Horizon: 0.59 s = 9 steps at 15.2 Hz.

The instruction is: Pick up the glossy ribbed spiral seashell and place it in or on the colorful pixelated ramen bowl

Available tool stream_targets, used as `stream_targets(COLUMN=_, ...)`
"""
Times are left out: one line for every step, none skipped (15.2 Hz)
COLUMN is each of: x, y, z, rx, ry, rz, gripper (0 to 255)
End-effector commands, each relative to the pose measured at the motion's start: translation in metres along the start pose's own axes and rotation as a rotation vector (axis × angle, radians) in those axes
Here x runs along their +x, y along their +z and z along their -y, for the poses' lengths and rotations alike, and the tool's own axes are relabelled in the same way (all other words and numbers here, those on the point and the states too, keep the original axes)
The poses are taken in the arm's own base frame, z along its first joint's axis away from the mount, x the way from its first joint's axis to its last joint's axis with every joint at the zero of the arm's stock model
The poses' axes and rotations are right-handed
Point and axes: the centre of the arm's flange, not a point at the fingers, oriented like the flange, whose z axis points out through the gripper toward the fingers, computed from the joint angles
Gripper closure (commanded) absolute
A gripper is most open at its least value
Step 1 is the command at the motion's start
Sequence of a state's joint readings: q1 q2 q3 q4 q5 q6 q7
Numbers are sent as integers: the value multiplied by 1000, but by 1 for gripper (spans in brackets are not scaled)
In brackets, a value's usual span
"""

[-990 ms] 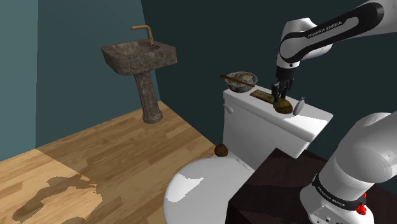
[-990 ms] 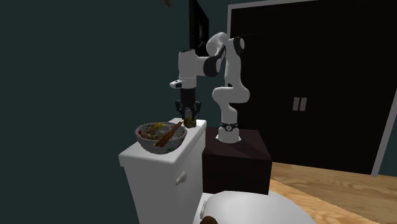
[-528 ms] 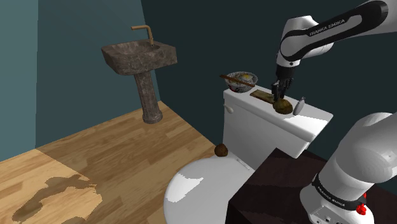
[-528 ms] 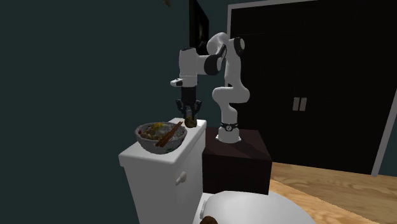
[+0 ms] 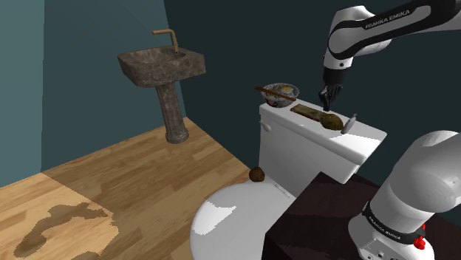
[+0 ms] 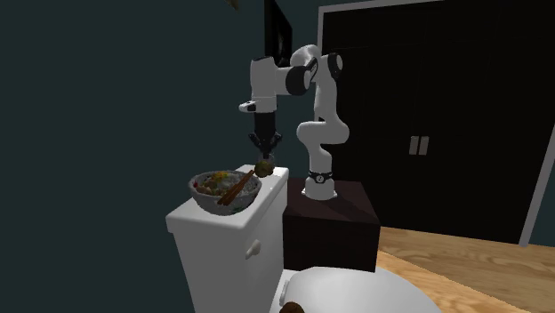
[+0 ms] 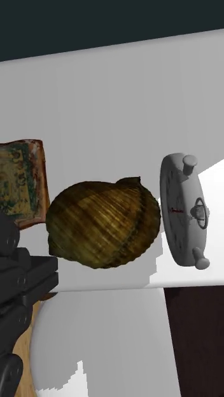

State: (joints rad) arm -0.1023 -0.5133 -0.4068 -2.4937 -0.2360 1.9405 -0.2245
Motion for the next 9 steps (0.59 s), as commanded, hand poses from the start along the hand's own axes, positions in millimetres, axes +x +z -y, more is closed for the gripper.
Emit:
stream_targets(x=0, y=0, z=0, rx=0, ry=0, rz=0, gripper=255)
stream_targets(x=0, y=0, z=0, rx=0, ry=0, rz=0, gripper=0)
stream_targets(x=-20, y=3, z=-12, rx=21, ry=24, rz=-65, gripper=0)
stream_targets(x=-39, y=8, z=-23, rx=42, ry=49, rz=-130, gripper=0)
stream_targets(x=-59, y=15, z=-33, rx=63, ry=73, rz=-195, gripper=0)
stream_targets(x=-62, y=16, z=-35, rx=67, ry=77, rz=-205, gripper=0)
stream_targets(x=-61, y=21, z=-35, rx=67, ry=77, rz=-205, gripper=0)
stream_targets(x=-60, y=26, z=-34, rx=67, ry=77, rz=-205, gripper=0)
stream_targets(x=-59, y=32, z=-34, rx=67, ry=77, rz=-205, gripper=0)
